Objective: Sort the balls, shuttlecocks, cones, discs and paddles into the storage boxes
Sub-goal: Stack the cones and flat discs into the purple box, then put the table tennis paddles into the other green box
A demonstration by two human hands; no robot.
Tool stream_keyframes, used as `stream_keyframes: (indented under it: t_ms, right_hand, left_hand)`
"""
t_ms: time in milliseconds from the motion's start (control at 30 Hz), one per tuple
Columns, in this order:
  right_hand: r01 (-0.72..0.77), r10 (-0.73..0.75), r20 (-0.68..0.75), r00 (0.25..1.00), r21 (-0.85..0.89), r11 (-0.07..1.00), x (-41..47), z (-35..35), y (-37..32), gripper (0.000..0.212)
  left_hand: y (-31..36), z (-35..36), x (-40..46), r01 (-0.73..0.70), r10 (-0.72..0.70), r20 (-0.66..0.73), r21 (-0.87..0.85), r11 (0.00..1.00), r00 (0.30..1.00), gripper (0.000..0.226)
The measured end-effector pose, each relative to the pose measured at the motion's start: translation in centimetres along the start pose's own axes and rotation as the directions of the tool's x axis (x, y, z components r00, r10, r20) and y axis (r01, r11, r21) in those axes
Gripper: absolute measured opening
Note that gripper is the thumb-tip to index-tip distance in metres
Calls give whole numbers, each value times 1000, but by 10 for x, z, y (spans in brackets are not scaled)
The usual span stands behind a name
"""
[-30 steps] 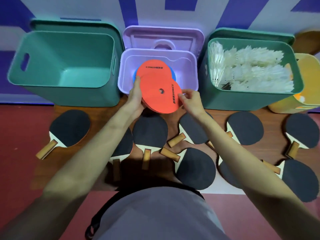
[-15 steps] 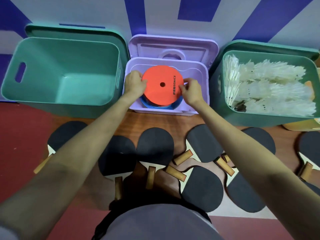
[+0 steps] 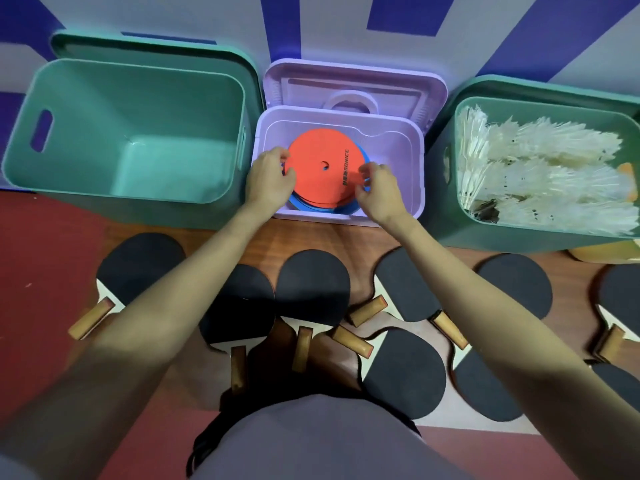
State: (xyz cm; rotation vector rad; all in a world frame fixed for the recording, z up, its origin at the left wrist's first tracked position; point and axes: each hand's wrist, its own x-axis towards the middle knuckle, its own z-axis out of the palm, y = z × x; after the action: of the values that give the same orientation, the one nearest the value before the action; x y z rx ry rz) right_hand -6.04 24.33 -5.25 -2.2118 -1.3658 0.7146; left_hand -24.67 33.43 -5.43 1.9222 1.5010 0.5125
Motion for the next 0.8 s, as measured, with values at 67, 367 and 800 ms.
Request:
stream_keyframes:
  t_ms: [67, 367, 800]
  right_hand:
    - [101, -99, -64, 993, 40, 994, -24, 0, -5, 36]
    - [190, -189, -34, 981, 56, 980, -148, 32, -4, 30]
    - [-148, 193, 368, 909, -145, 978, -252, 108, 2, 11]
  left_hand:
    - [4, -6, -25, -107, 102, -48, -114, 988, 994, 28]
    - [-26, -24, -153, -99, 59, -140, -299, 949, 988, 23]
    - [-111, -13, -268, 546, -601, 97, 322, 773, 793, 73]
